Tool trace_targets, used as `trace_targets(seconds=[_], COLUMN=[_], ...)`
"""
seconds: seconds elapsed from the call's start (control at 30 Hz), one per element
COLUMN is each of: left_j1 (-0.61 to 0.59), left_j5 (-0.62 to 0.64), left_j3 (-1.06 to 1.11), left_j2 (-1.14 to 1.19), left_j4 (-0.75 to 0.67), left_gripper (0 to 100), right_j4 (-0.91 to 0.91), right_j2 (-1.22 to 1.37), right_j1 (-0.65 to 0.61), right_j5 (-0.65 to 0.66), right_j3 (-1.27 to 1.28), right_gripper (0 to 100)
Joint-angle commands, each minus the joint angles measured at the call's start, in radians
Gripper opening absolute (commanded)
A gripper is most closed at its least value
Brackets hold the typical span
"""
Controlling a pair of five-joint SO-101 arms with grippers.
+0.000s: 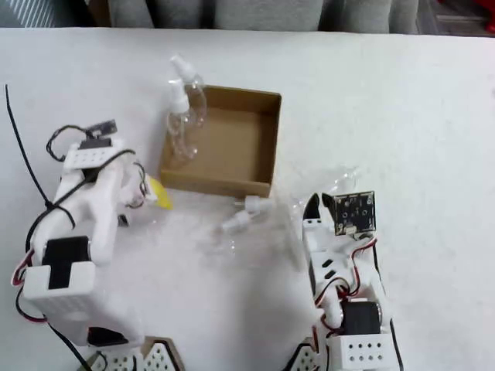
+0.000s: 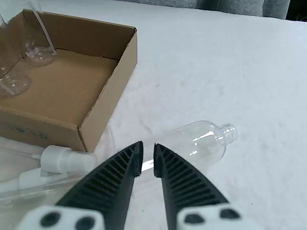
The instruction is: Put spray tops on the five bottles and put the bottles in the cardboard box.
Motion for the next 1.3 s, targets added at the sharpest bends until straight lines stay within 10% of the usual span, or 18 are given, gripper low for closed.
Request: trace_targets(seconds=[0.0,0.3,0.47,0.83,1.27], left_j1=[-0.008,-0.025,-0.025,-0.025,-0.019], left_j5=[-0.08,-0.118,-0.118,-0.345,-0.354], left_j3=[0.041,0.055,0.055,0.078,0.483], left_j2=[-0.015,-0.016,-0.016,-0.018,-0.386], left_j4=[0.002,0.002,-0.051,0.127,-0.153], left_gripper=[33,30,0,2,2], right_j4=[0.001,0.002,0.004,0.004,0.004], right_j2=[-0.013,-0.013,-0.013,-0.013,-0.013], right_j1=[0.005,0.007,0.008,0.008,0.008], right_j5=[0.002,0.002,0.002,0.002,0.002], right_j3=[0.009,0.009,0.009,0.009,0.009], right_gripper=[2.1,2.0,1.8,1.8,2.0])
